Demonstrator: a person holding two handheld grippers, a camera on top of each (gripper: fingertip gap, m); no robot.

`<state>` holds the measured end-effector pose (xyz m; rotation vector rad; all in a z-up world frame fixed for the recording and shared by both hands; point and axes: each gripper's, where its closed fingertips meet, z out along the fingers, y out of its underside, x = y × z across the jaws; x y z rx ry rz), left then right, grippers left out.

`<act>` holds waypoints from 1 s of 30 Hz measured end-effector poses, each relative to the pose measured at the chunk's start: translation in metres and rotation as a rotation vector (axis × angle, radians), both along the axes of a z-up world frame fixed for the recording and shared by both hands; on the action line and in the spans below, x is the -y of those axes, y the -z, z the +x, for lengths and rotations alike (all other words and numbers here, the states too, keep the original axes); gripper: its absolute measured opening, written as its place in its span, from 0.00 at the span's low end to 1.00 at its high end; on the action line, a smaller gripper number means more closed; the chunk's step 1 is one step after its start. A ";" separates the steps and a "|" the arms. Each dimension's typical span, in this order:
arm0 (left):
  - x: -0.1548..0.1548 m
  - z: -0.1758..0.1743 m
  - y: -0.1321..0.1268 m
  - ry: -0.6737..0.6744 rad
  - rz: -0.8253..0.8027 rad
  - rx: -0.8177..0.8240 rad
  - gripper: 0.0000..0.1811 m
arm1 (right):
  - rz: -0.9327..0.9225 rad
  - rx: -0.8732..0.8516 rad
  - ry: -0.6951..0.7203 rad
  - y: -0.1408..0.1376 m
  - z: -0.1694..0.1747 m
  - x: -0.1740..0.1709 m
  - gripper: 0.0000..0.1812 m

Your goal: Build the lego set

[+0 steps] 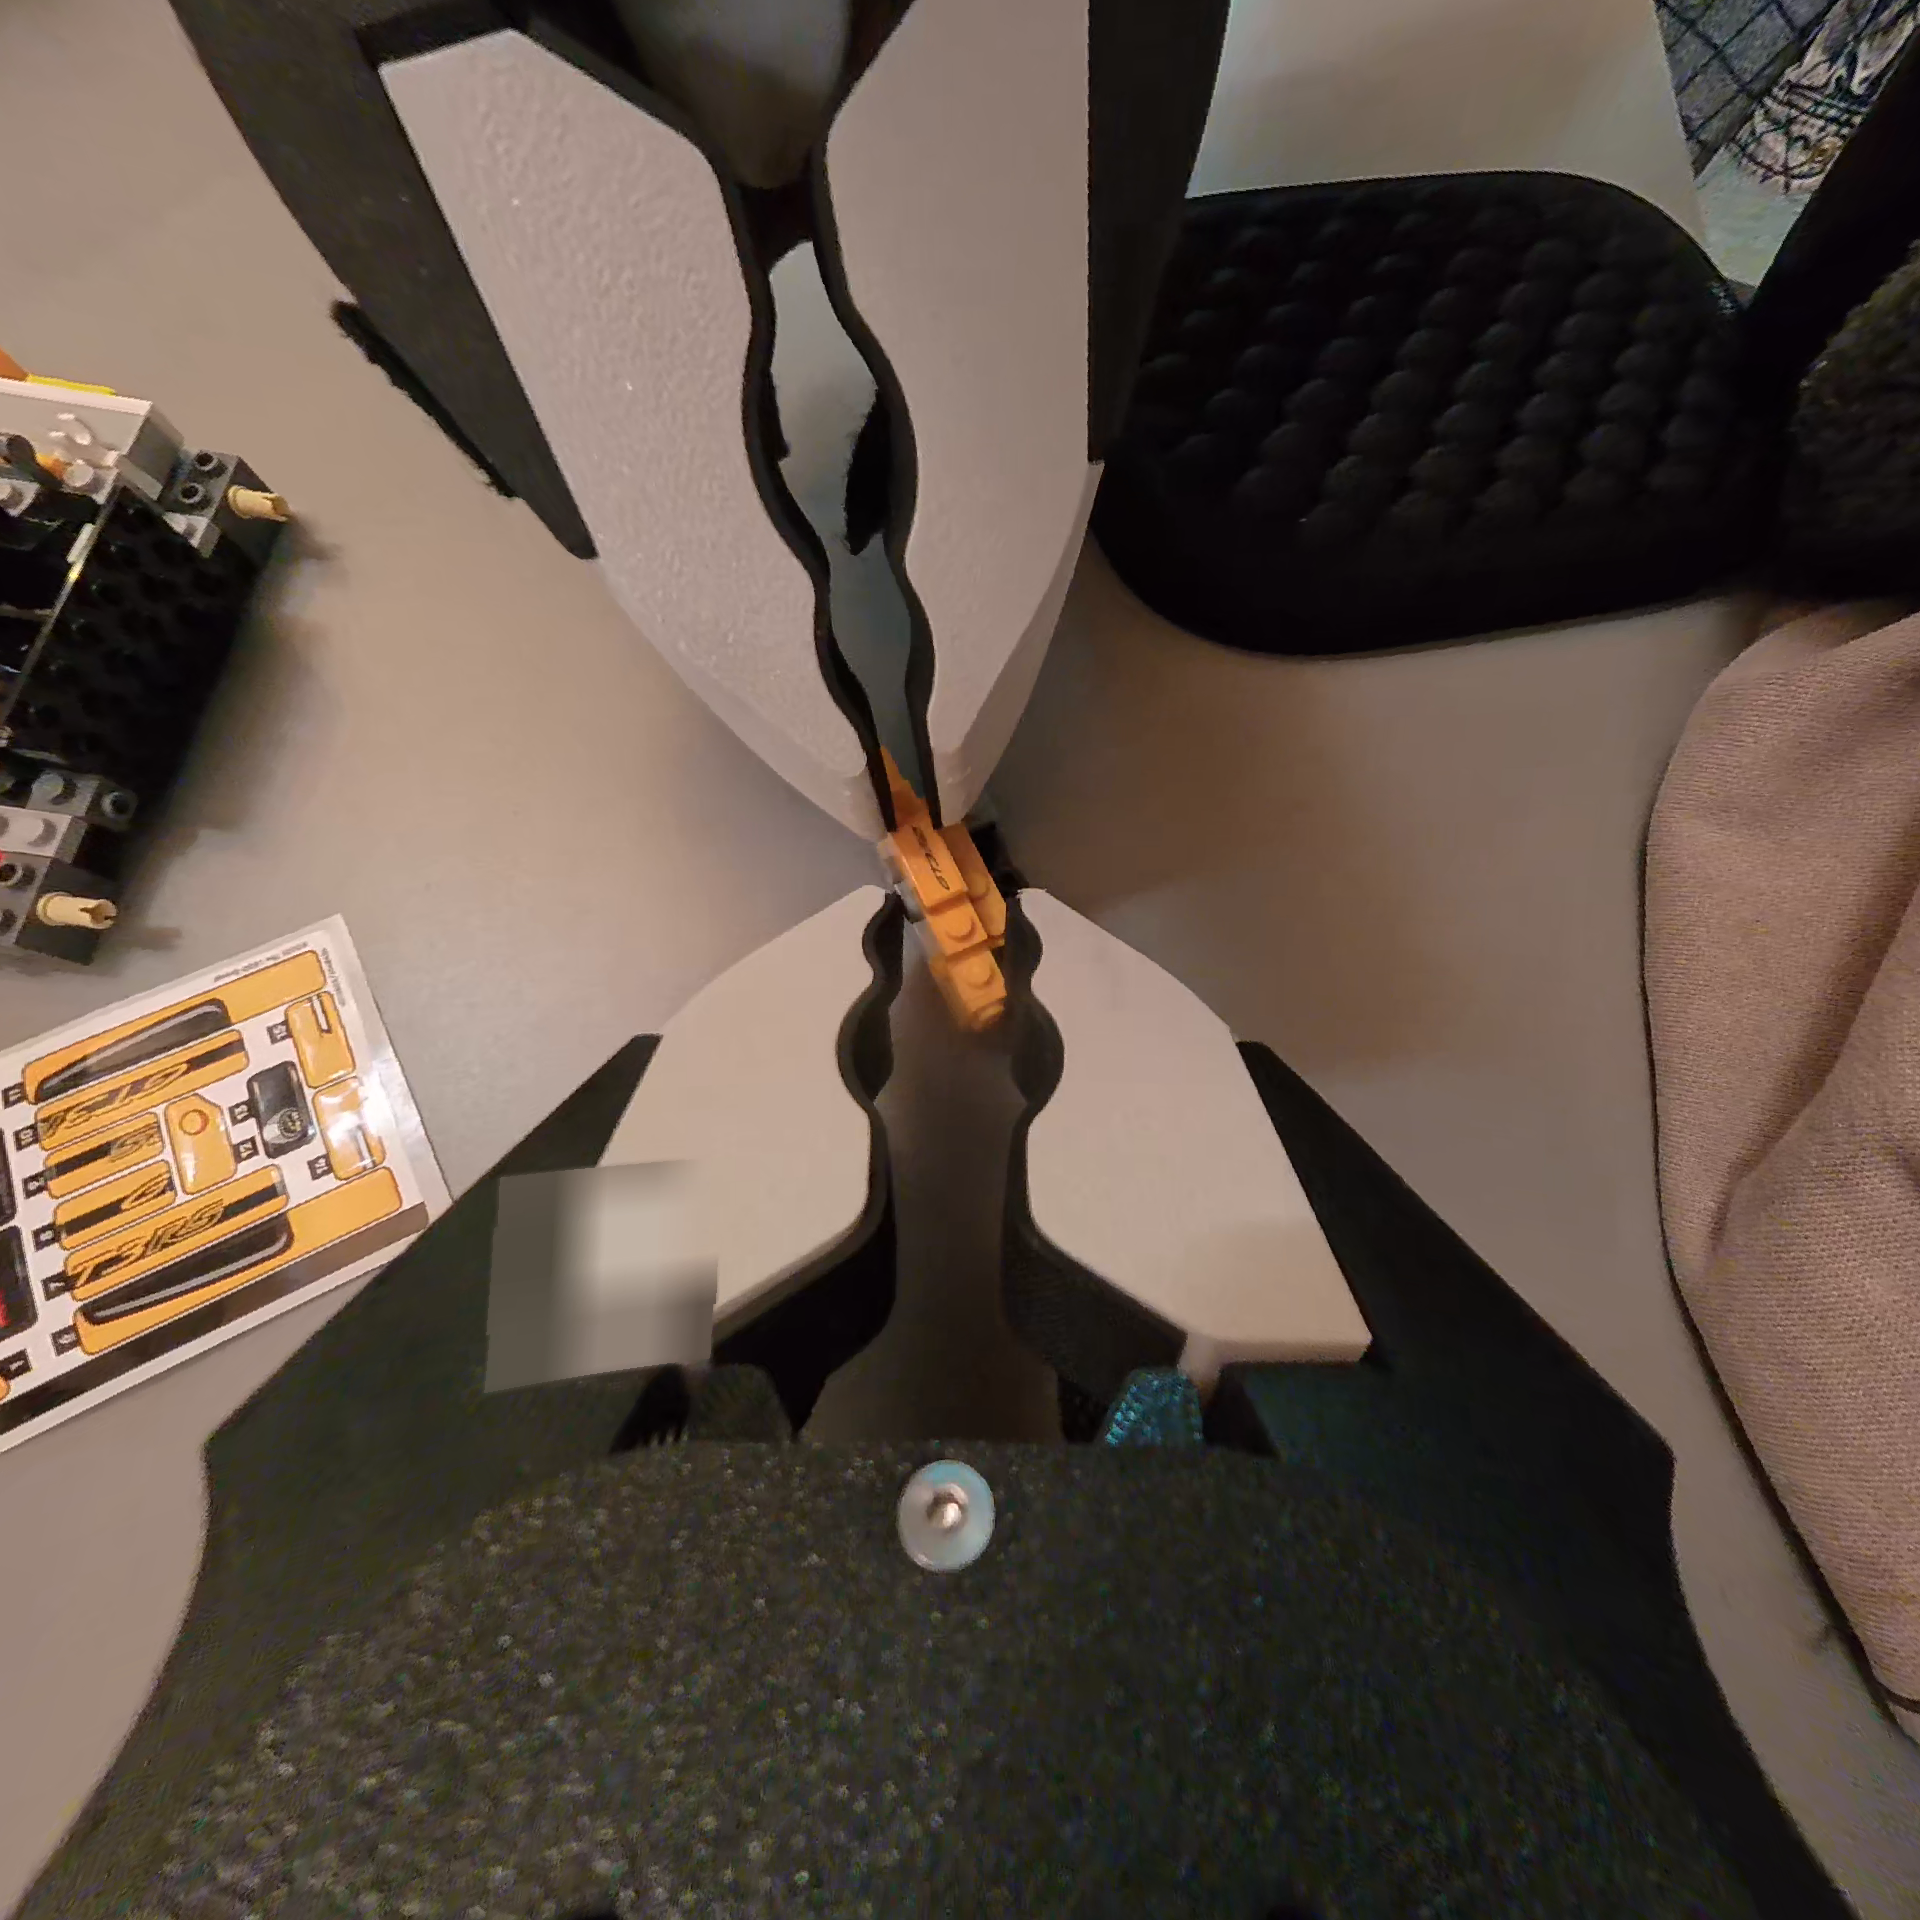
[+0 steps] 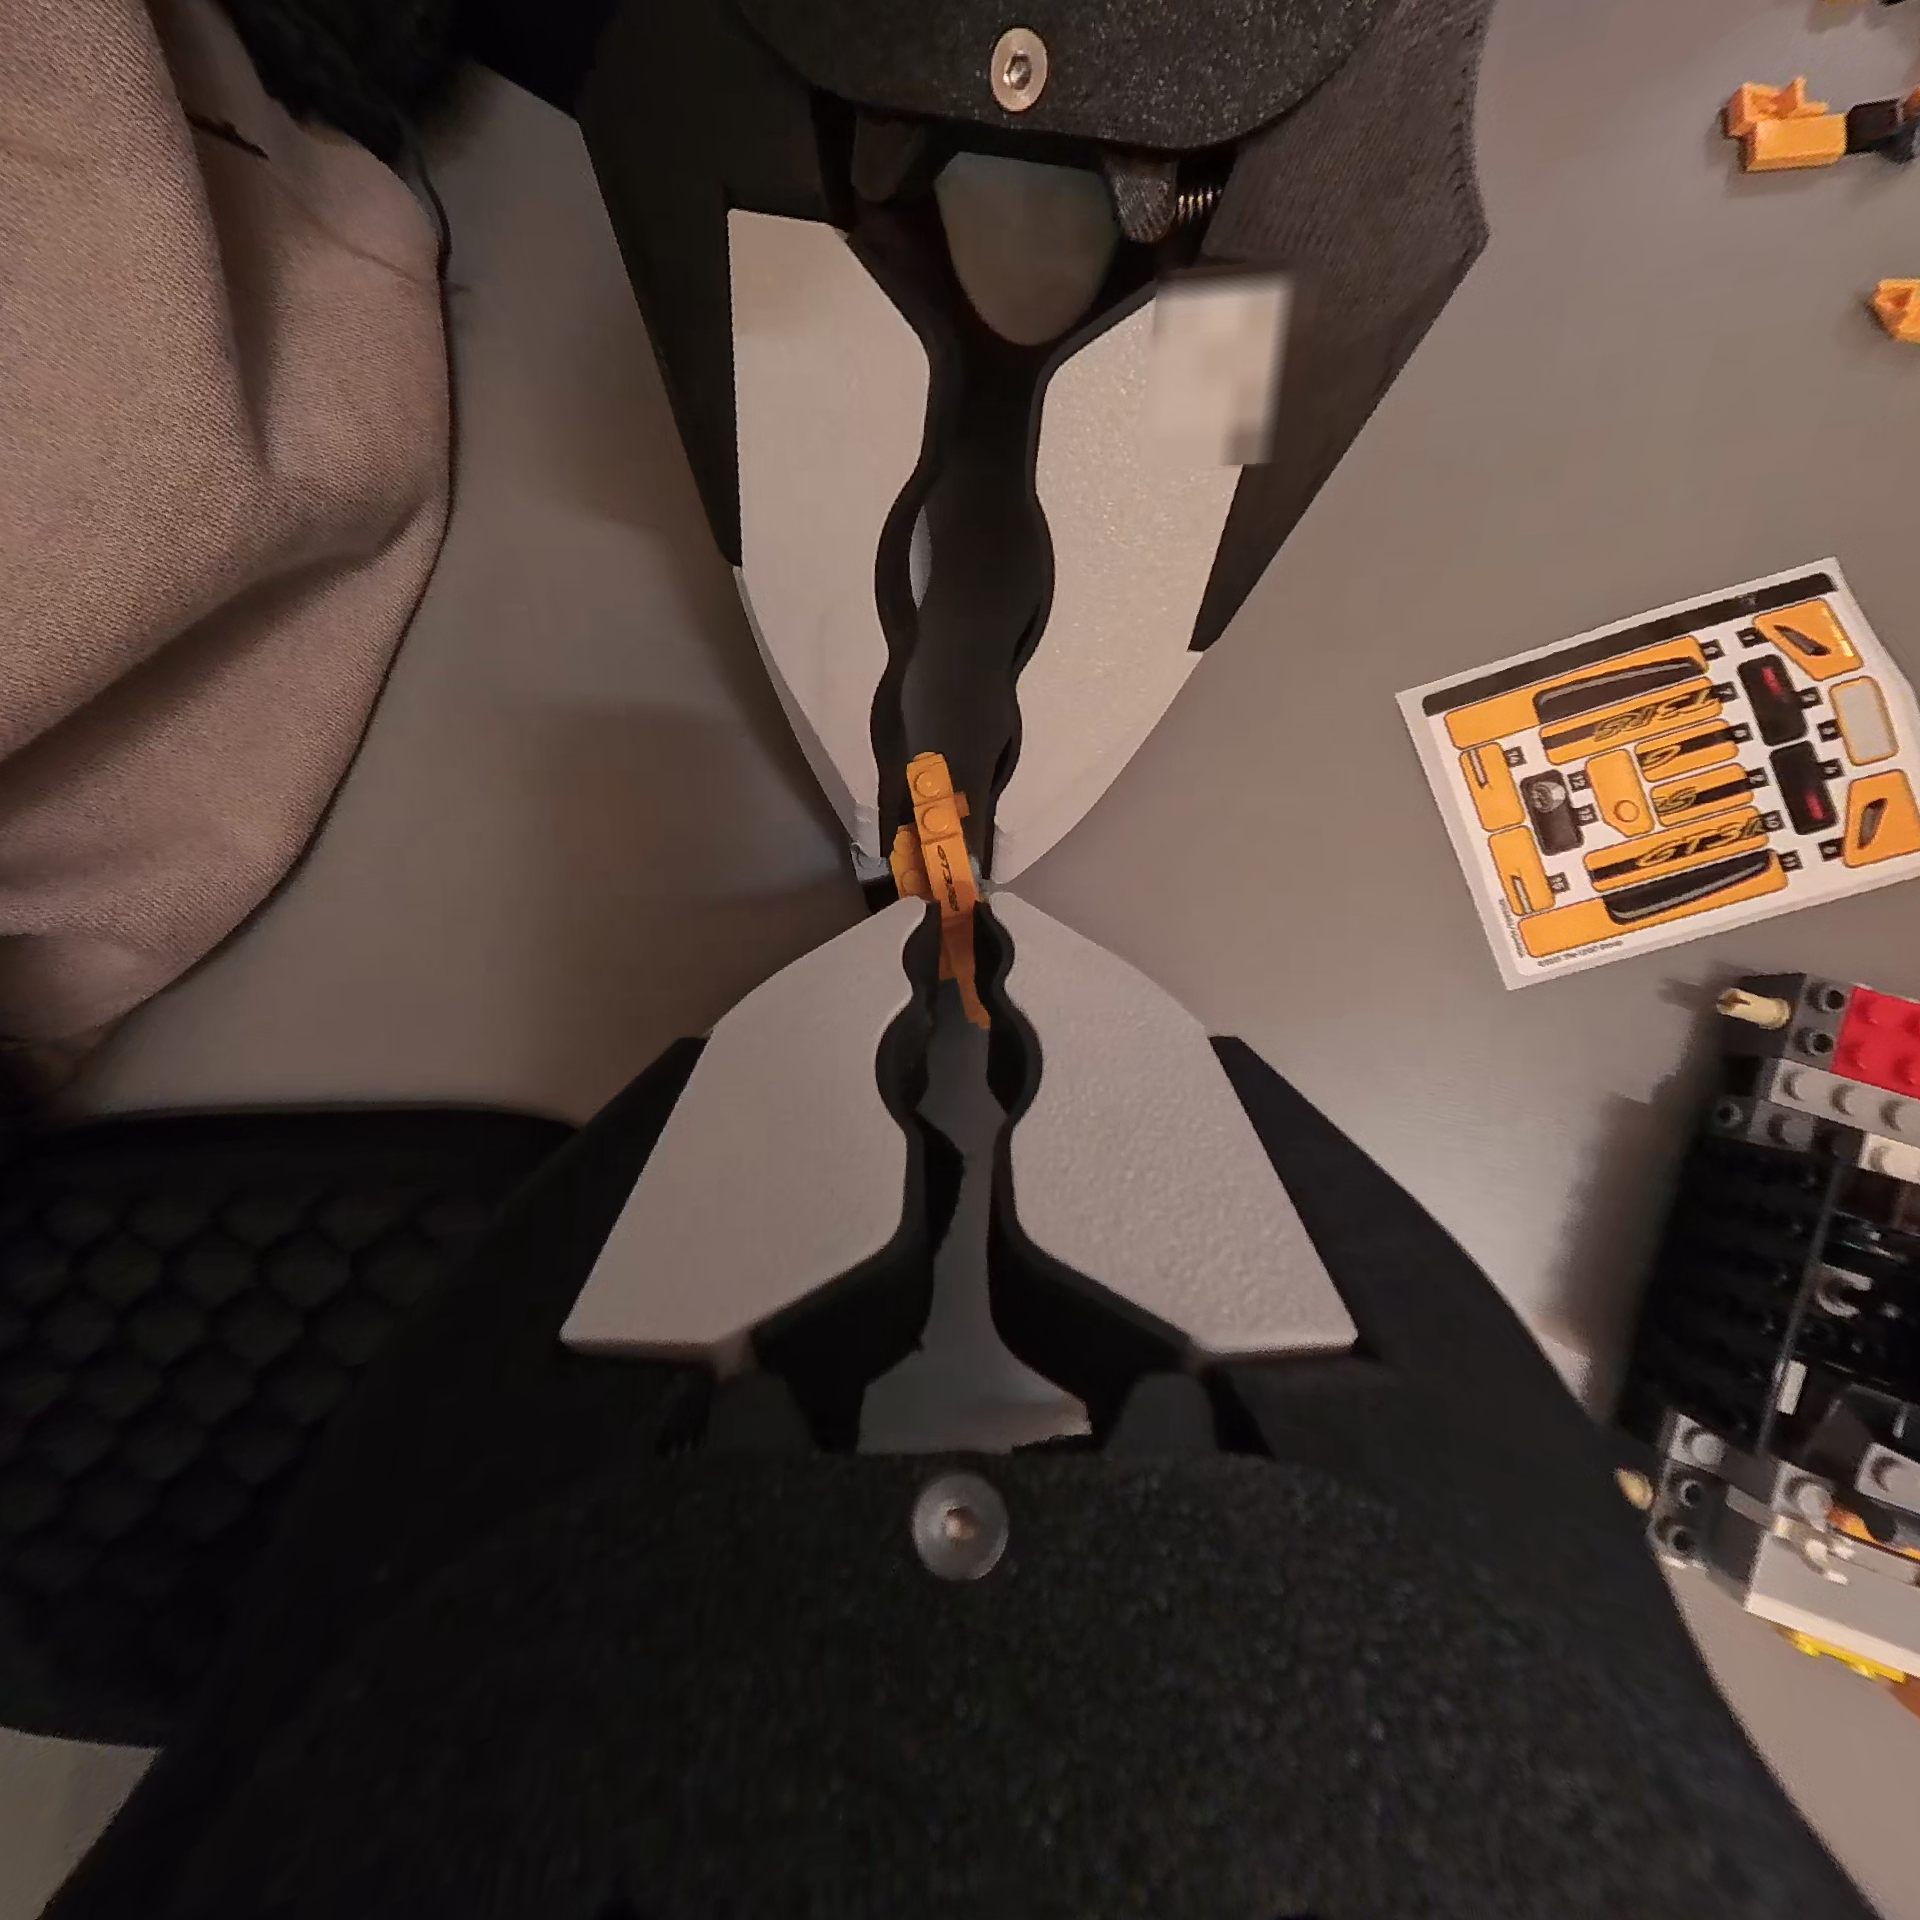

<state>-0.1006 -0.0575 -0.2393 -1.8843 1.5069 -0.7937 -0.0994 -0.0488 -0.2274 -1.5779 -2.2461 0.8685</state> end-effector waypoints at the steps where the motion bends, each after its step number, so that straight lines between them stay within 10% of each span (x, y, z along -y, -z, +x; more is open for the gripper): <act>1: 0.000 0.000 0.000 0.000 -0.001 0.000 0.10 | -0.001 0.000 0.001 0.000 0.000 0.000 0.03; 30: 0.001 0.000 0.000 0.004 -0.018 0.005 0.10 | -0.018 0.028 0.056 0.000 -0.007 -0.006 0.07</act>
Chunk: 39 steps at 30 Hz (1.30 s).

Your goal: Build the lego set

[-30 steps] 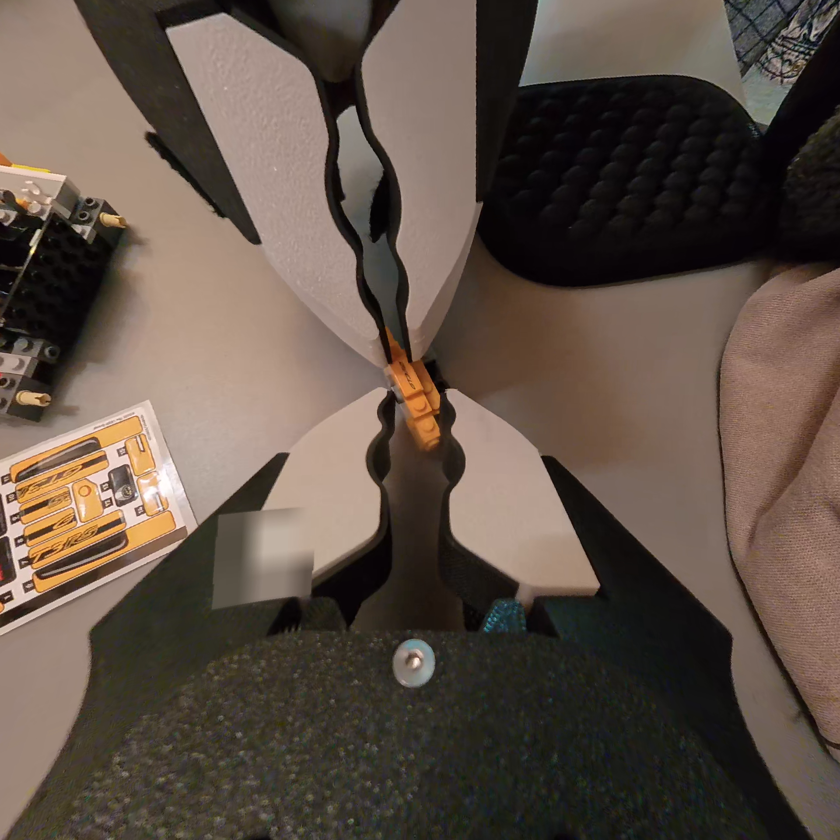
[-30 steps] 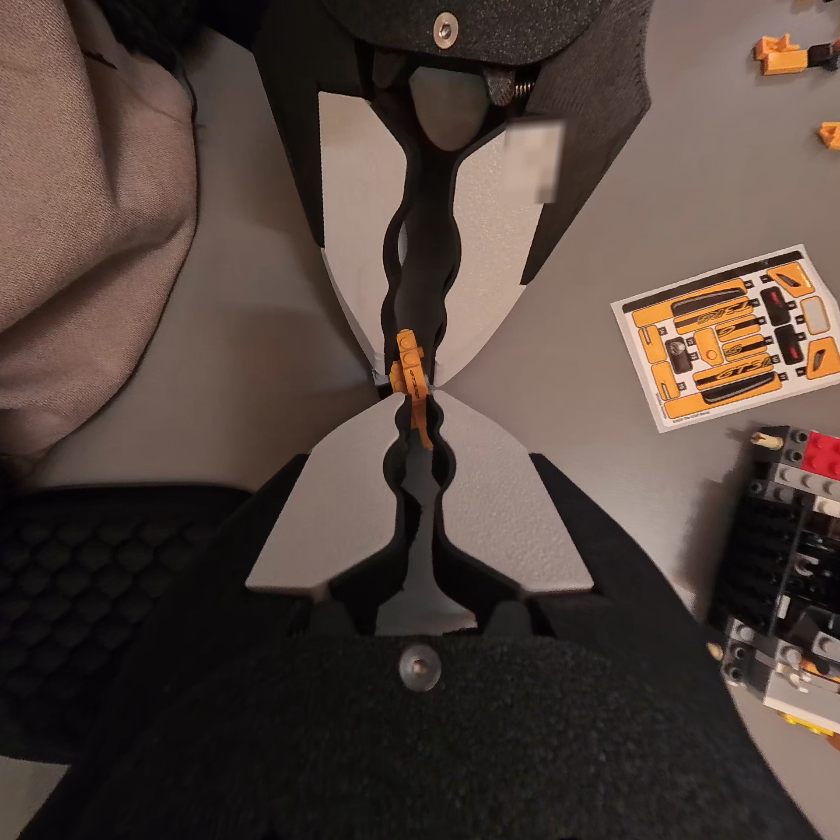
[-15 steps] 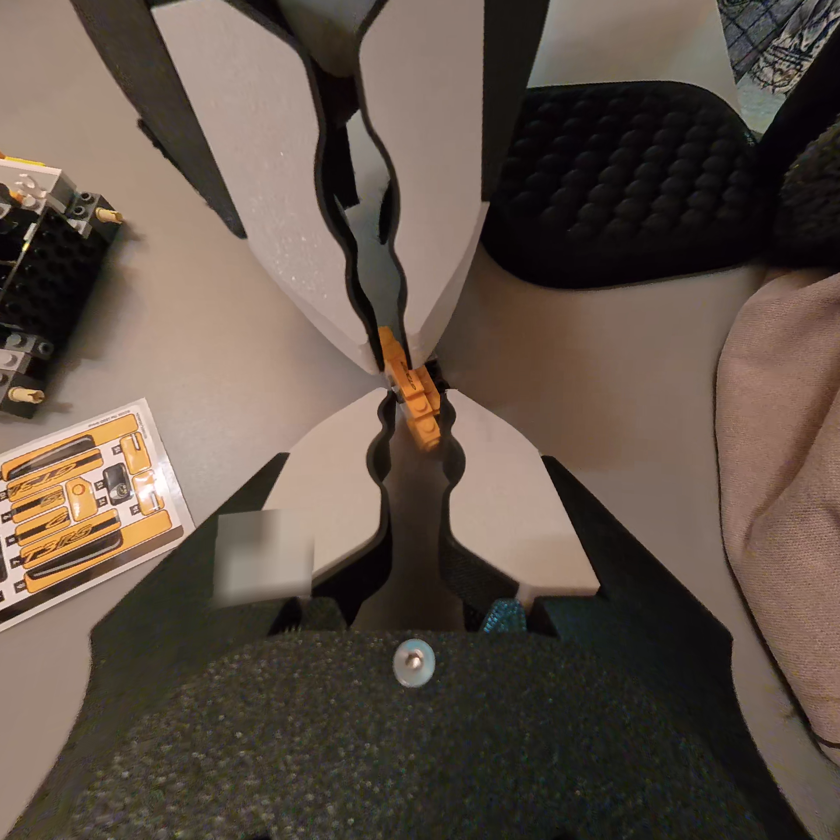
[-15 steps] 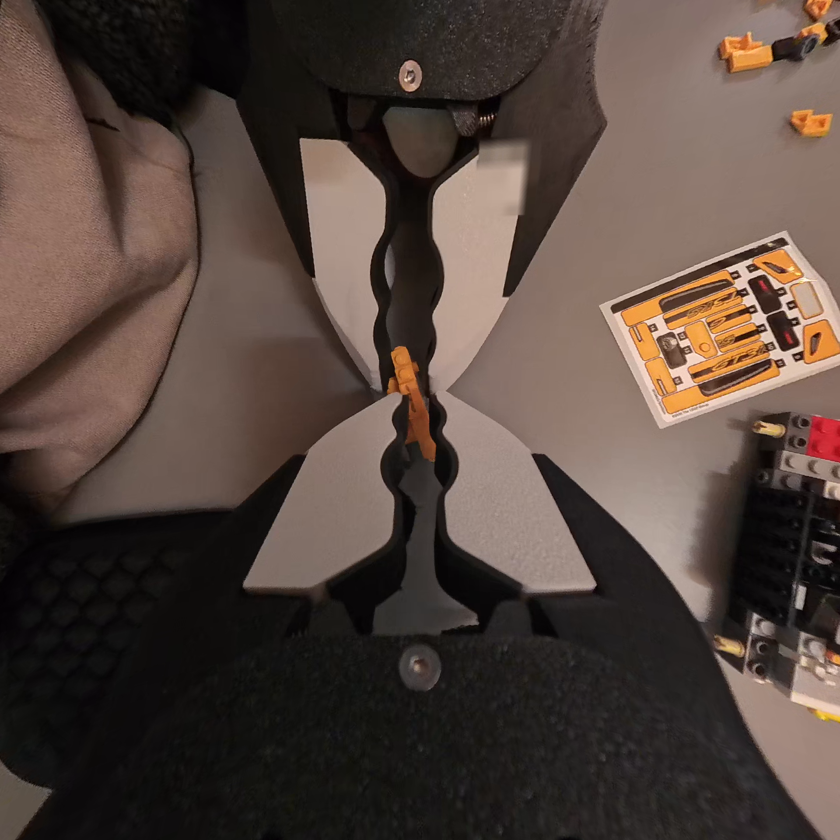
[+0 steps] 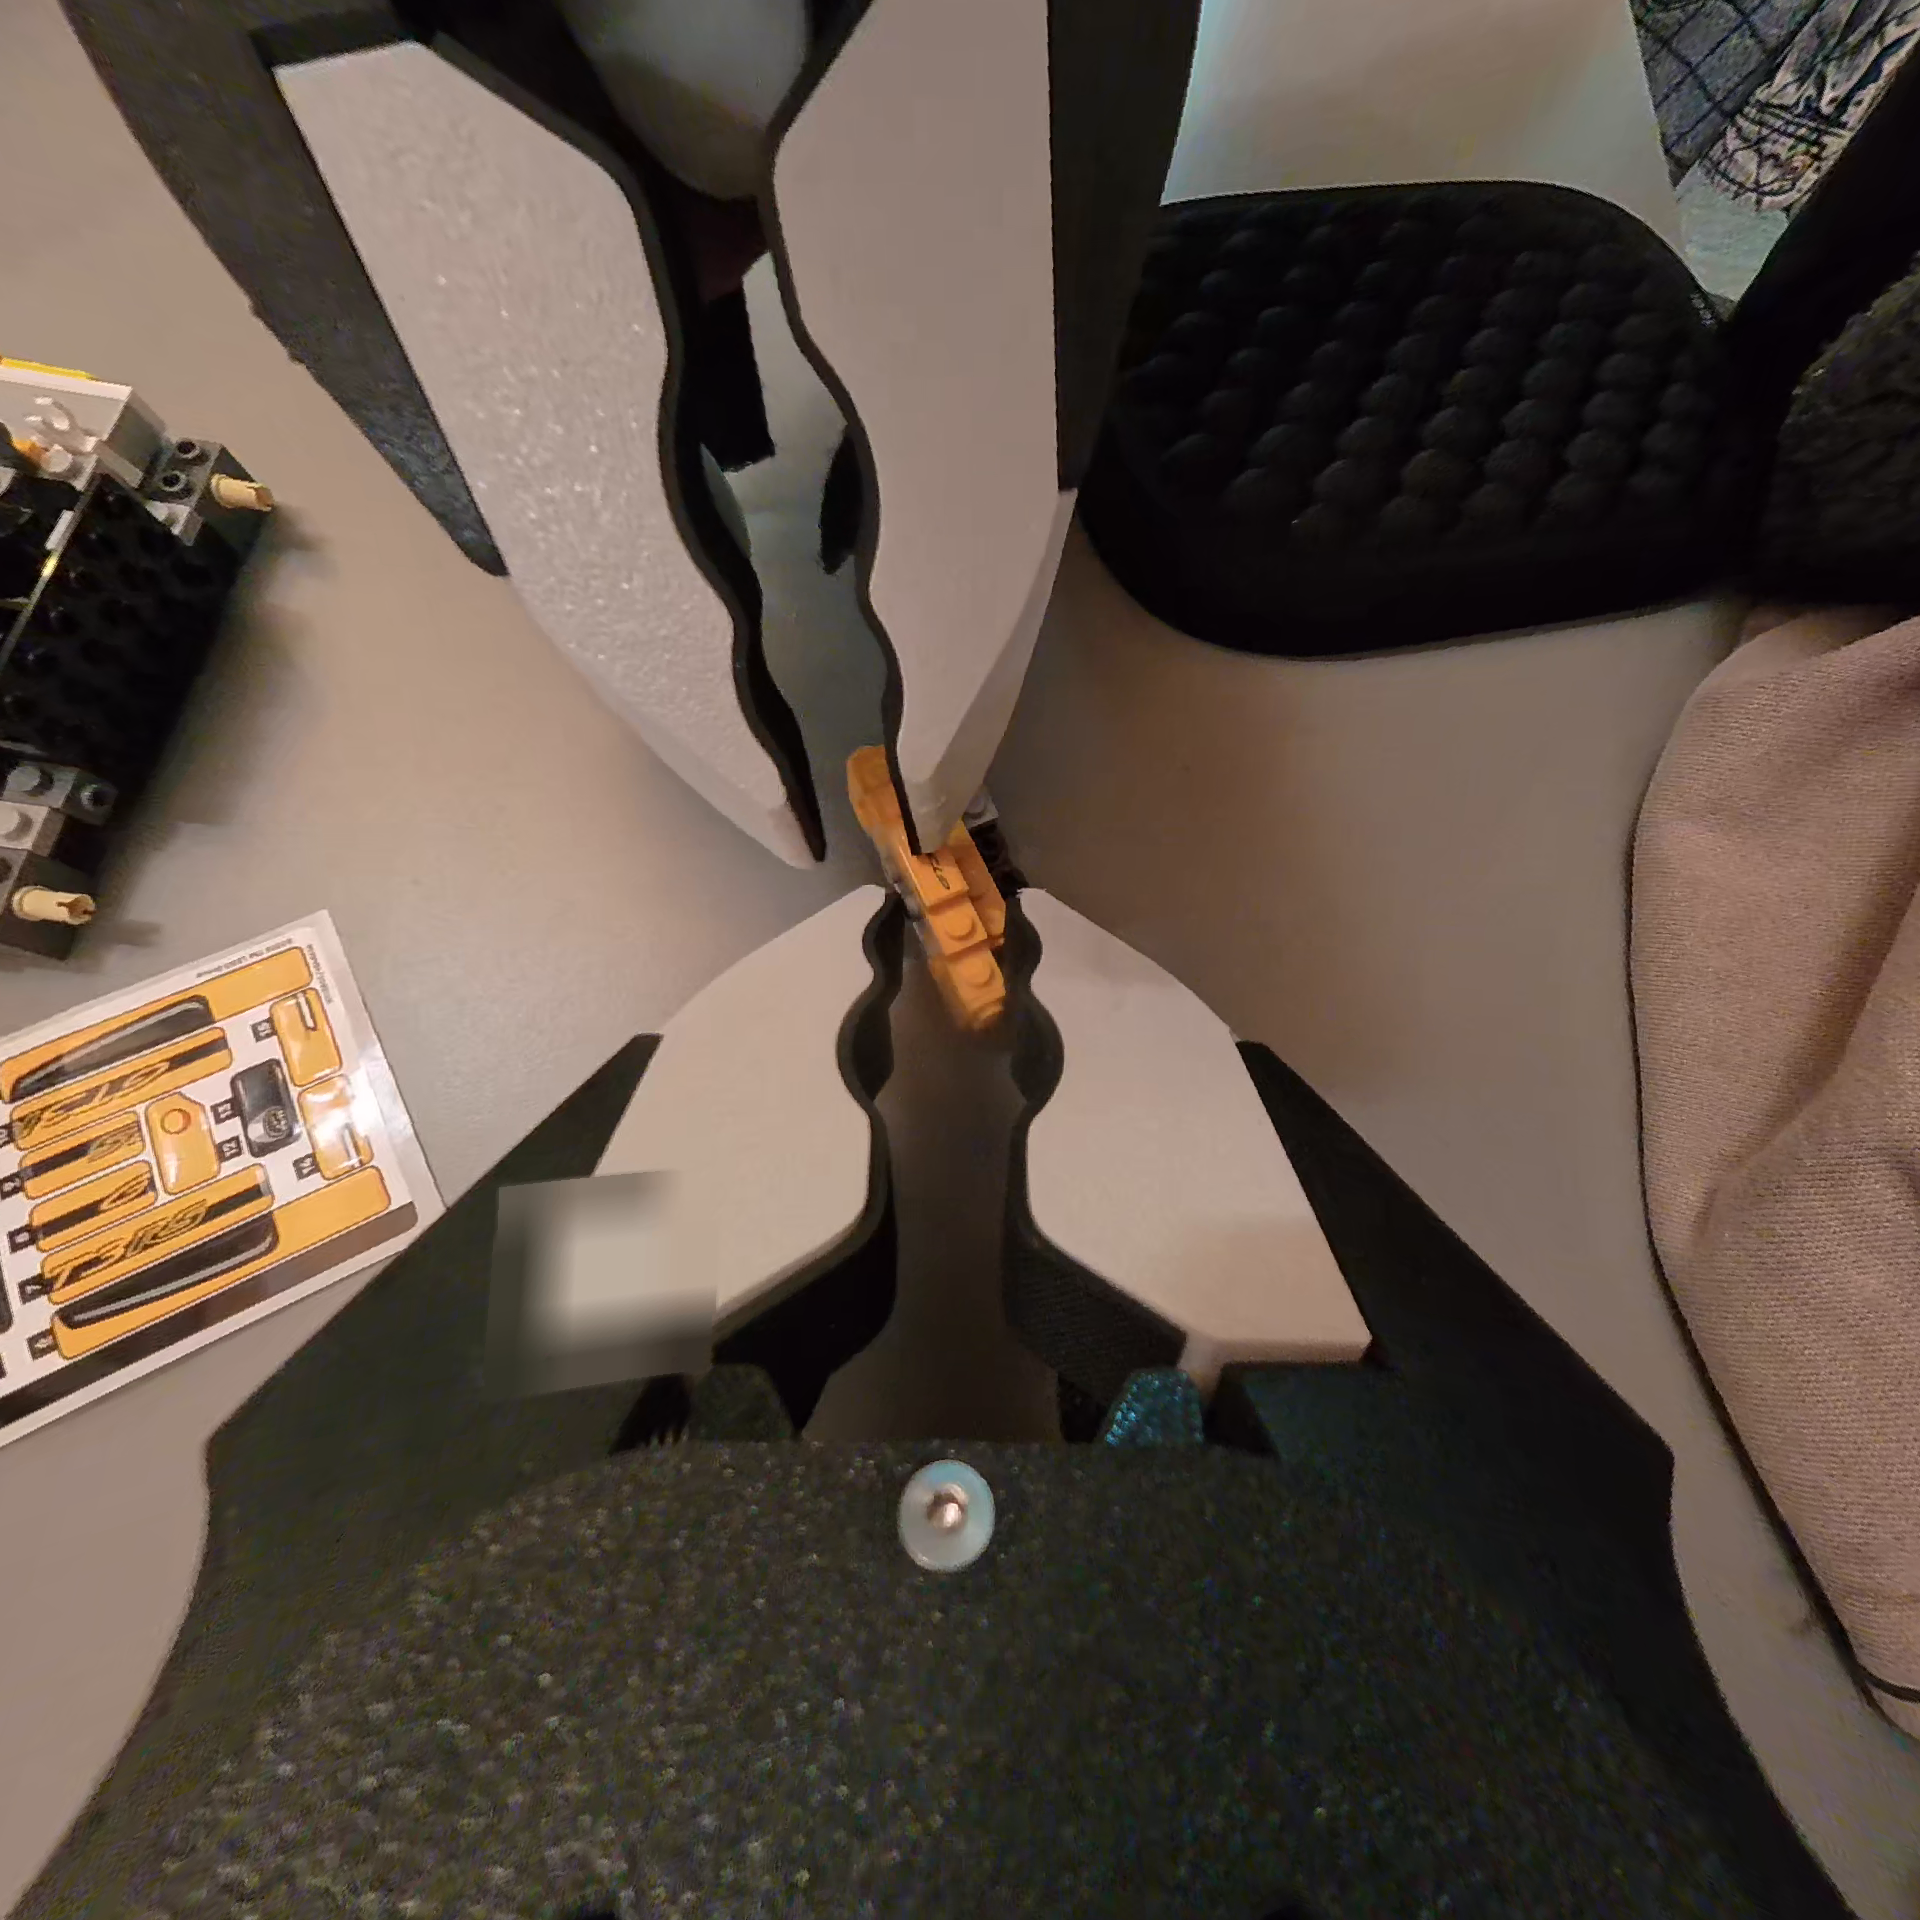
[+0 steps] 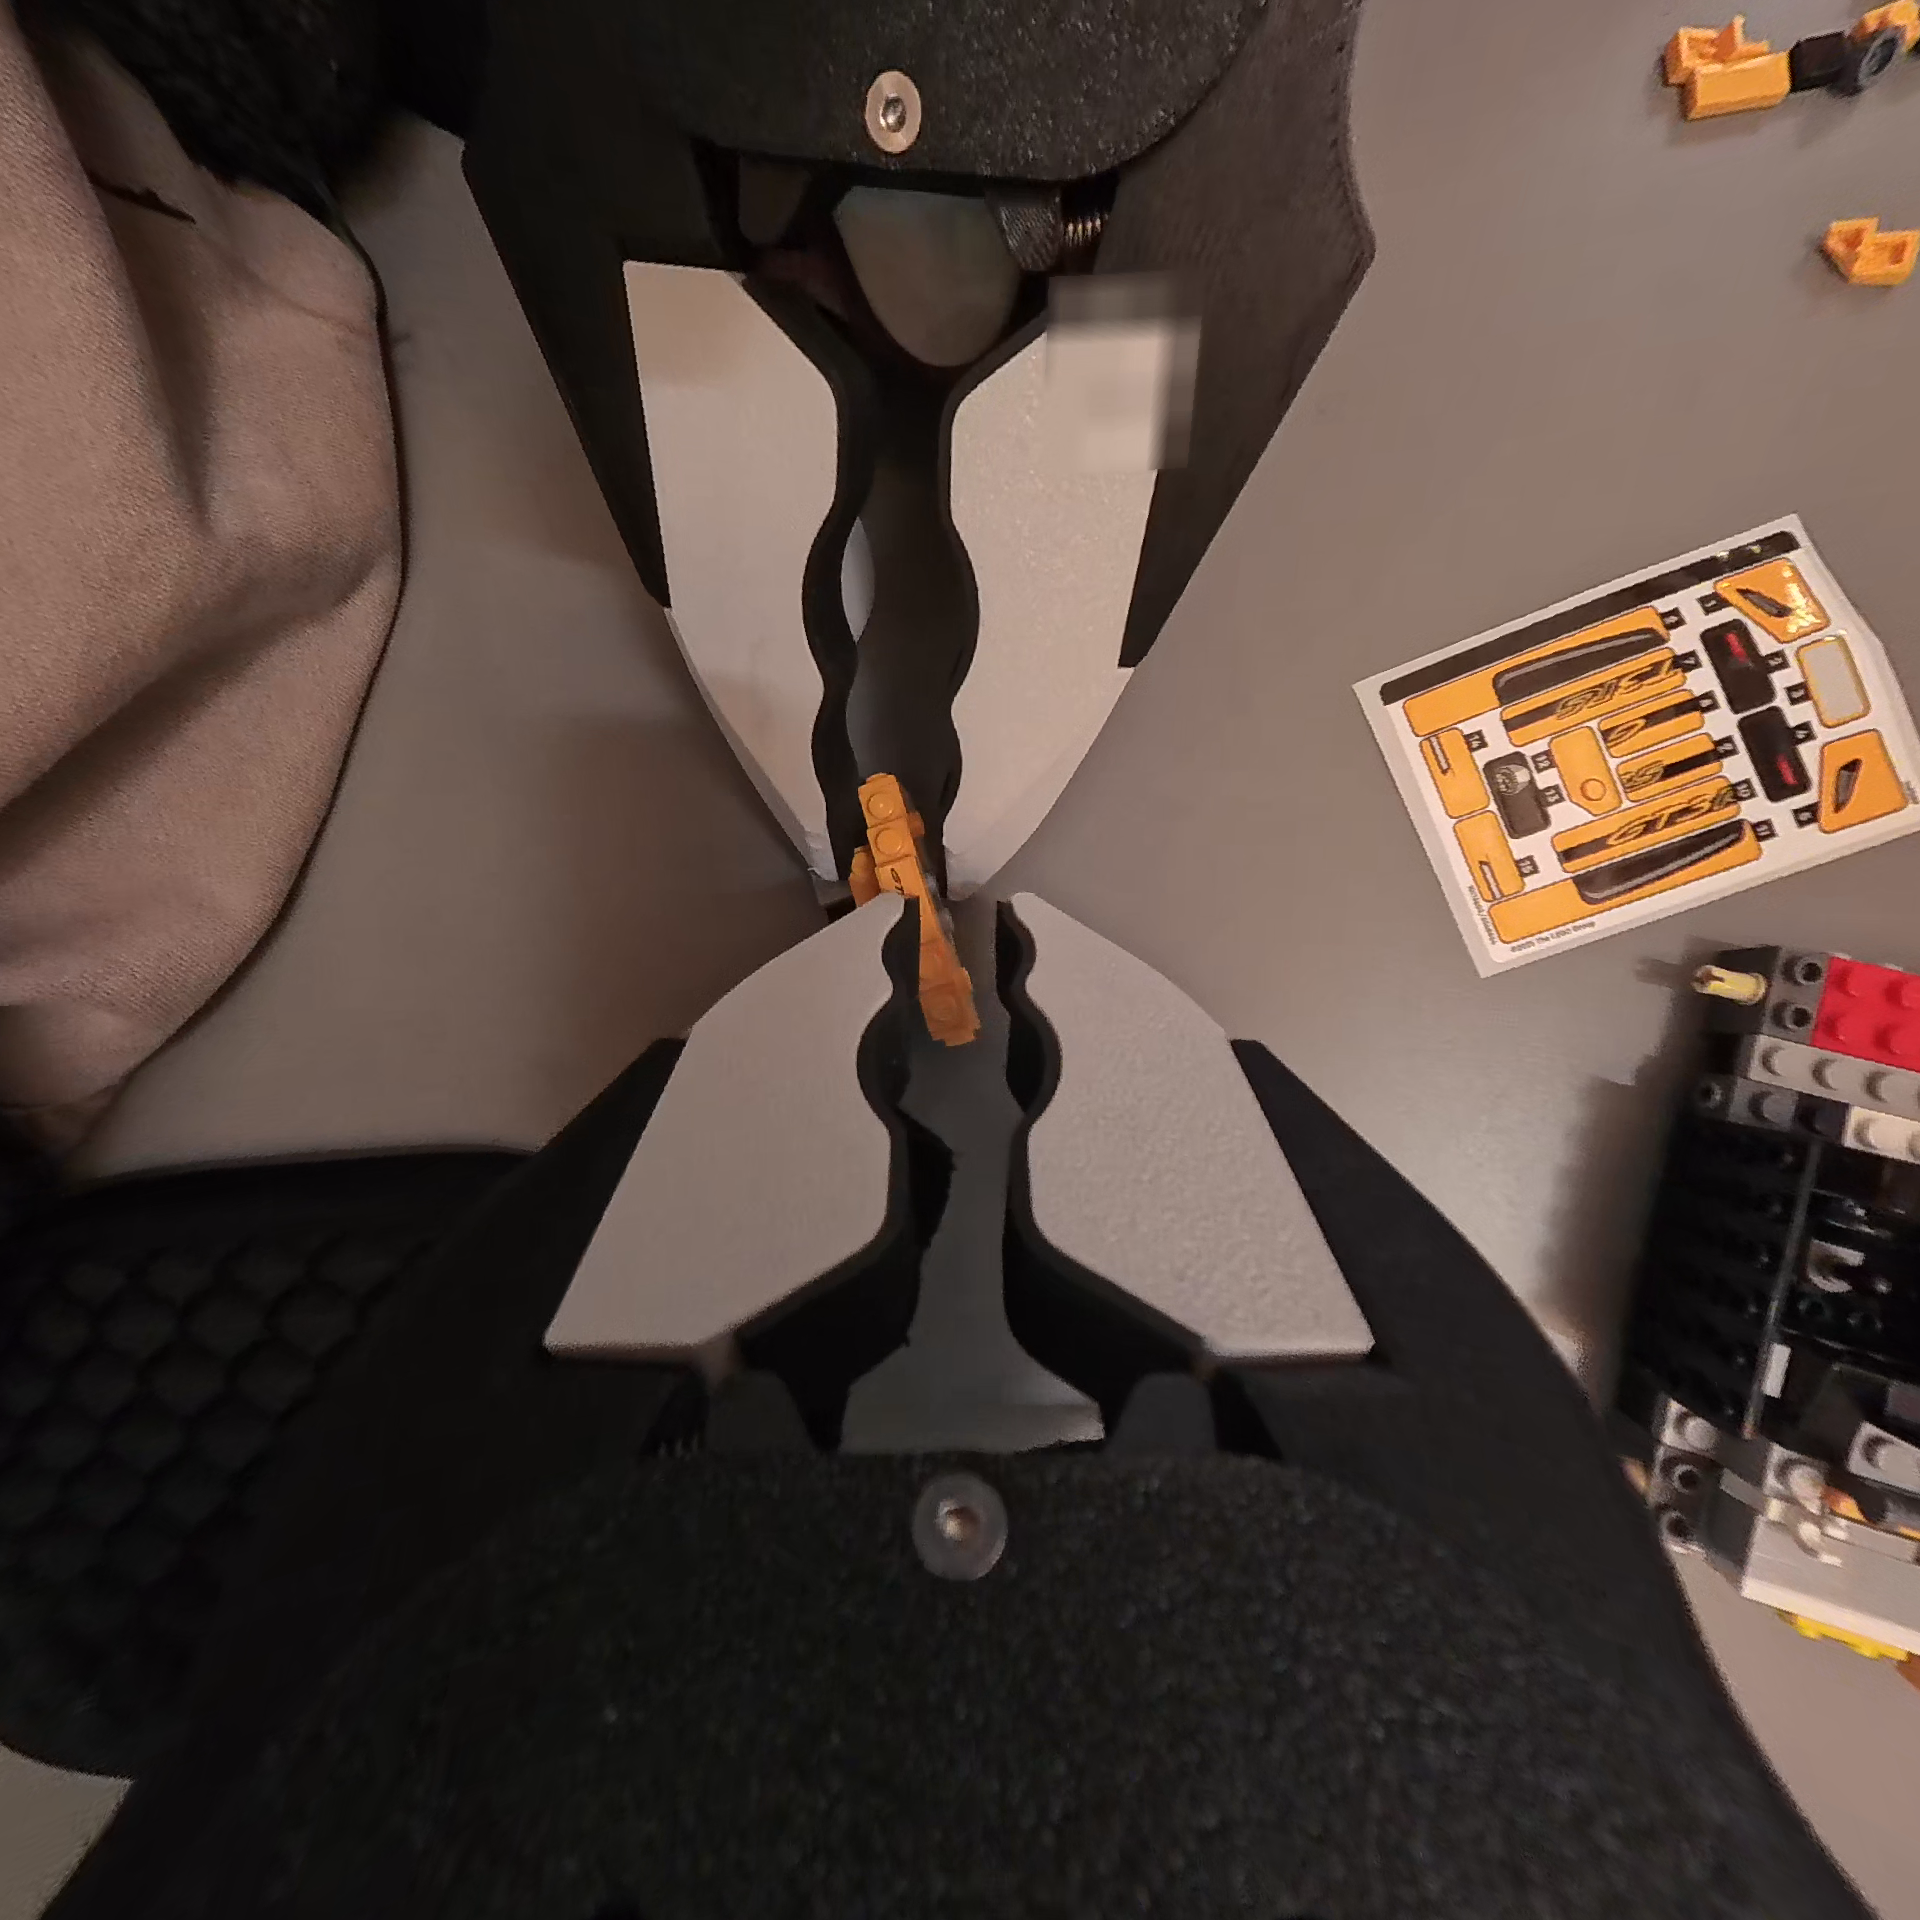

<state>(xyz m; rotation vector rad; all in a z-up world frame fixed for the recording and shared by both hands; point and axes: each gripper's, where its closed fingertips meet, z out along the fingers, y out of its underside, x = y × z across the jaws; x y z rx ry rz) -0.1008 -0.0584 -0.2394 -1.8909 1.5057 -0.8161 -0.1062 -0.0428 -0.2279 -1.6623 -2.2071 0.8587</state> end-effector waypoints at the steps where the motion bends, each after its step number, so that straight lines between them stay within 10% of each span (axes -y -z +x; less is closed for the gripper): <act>1: 0.000 0.000 0.000 0.000 -0.001 0.001 0.10 | 0.007 -0.001 0.000 0.000 0.000 -0.001 0.08; 39: 0.000 0.000 0.000 -0.006 -0.028 0.011 0.10 | 0.096 -0.016 0.016 -0.001 -0.001 0.002 0.06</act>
